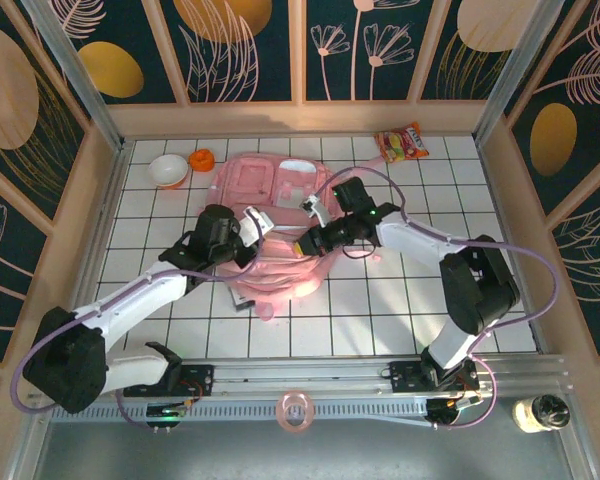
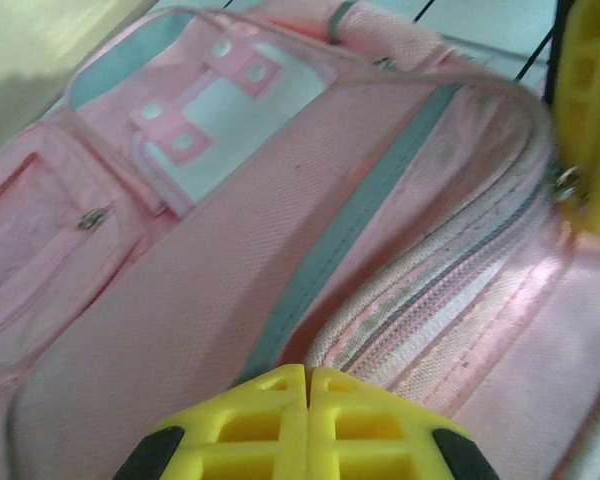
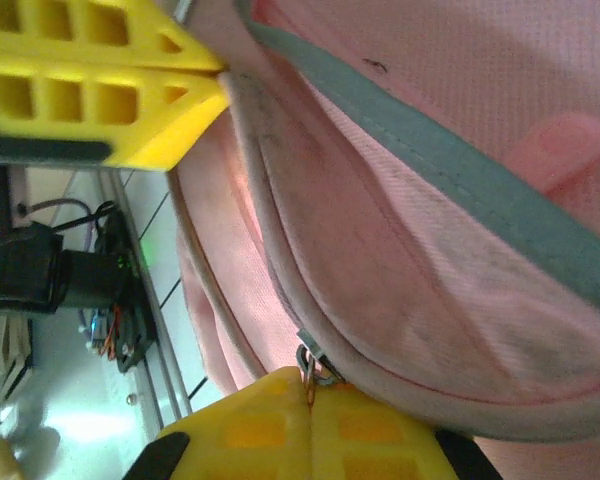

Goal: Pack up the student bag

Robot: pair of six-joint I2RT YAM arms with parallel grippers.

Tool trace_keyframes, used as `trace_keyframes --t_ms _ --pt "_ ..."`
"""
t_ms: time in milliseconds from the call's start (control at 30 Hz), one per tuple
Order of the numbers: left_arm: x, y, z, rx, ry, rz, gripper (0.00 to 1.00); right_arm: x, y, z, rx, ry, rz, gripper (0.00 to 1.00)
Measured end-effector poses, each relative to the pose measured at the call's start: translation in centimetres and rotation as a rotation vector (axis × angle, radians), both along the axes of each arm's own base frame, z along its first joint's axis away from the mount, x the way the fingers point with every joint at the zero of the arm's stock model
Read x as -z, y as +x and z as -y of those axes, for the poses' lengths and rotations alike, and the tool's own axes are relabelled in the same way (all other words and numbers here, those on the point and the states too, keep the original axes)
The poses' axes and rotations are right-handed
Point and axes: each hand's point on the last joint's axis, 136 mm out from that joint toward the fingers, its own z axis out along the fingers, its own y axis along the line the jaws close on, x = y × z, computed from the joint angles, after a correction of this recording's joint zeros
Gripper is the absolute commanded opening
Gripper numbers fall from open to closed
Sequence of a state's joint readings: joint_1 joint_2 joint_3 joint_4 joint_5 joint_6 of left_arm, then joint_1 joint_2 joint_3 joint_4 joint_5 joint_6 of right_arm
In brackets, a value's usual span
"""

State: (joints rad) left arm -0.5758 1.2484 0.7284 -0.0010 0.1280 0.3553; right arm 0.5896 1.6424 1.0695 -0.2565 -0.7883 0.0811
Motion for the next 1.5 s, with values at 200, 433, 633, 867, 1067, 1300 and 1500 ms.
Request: trace_keyframes --t_ms 200,433,633,867,1067,1300,1500 --pt "-3.1 -1.0 4.1 0.034 -0.239 -0.057 0.50 -0.9 -0.1 0.6 0.169 0.036 -0.106 0.00" --pt "-6.3 -4.1 3.5 0.093 -0.366 -0.032 0.60 -1.1 0.1 0.1 0.341 0.078 -0.335 0.00" --pt "-2.4 -6.0 3.2 0.151 -0.241 -0.036 0.58 -1.6 0.2 -0.3 0.440 0.105 -0.483 0.00" --pt "-0.3 -5.7 2.9 0.176 -0.119 0.086 0.50 -2.0 0.3 -0.4 0.519 0.116 -0.588 0.00" --pt "-0.3 -5.2 3.5 0.211 -0.096 0.188 0.44 -2.0 0.2 -0.4 0.559 0.117 -0.658 0.00" --pt "-0.5 -4.8 4.2 0.241 -0.085 0.251 0.37 -2.0 0.1 -0.5 0.583 0.118 -0.706 0.00" --pt "-0.1 -4.7 4.8 0.259 -0.083 0.265 0.33 -2.2 0.2 -0.6 0.596 0.125 -0.730 0.00"
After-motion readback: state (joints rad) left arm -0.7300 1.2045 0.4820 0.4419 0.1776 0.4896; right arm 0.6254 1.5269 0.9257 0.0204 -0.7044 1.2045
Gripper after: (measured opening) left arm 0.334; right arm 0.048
